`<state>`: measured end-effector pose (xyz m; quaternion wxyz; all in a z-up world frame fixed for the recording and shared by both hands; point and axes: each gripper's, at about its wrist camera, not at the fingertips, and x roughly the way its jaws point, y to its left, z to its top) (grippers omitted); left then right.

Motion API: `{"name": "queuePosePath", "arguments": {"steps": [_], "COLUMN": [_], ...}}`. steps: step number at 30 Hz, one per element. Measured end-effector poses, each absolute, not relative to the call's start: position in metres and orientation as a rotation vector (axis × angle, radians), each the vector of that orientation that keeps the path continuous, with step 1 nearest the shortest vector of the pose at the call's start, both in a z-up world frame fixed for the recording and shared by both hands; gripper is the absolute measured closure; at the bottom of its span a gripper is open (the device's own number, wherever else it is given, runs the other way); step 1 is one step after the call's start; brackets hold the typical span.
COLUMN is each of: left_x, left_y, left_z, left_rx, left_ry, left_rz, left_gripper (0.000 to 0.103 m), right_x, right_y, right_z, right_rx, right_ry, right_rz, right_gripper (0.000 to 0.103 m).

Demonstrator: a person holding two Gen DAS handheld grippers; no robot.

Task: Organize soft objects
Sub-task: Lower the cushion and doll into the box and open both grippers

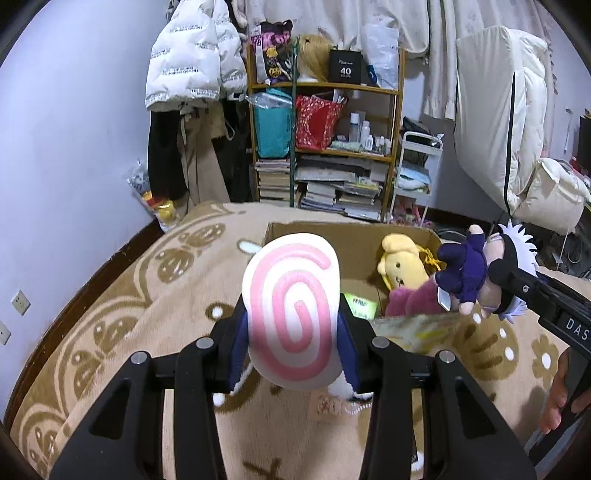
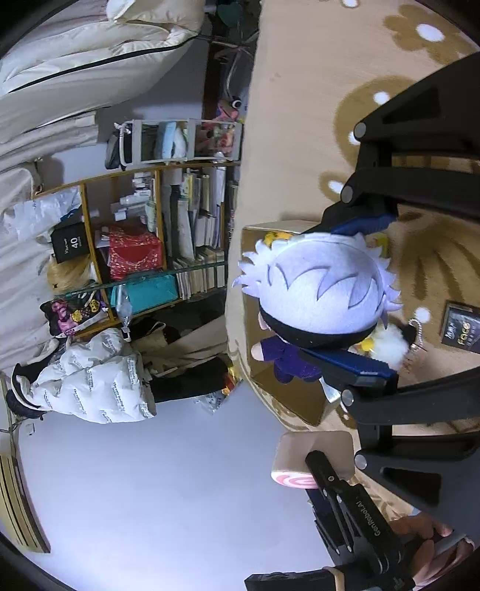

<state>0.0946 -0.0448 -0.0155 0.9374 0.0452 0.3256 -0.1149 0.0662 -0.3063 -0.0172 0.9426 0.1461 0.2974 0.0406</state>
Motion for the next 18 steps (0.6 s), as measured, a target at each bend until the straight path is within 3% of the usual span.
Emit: {"name": "queuePosePath", "arguments": {"steps": [18], "left_x": [0.137], "left_y": [-0.055], "left_z": [-0.036], "left_rx": [0.135], "left_ry": [0.617], "left_rz": [-0.268], "left_gripper": [0.062], "right_x": [0.096], "right_y": [-0.303], "right_z": [-0.017], "right_rx": [0.245], "right_ry": [0.586], "right_rz": [0.094], "right_gripper": [0.046]}}
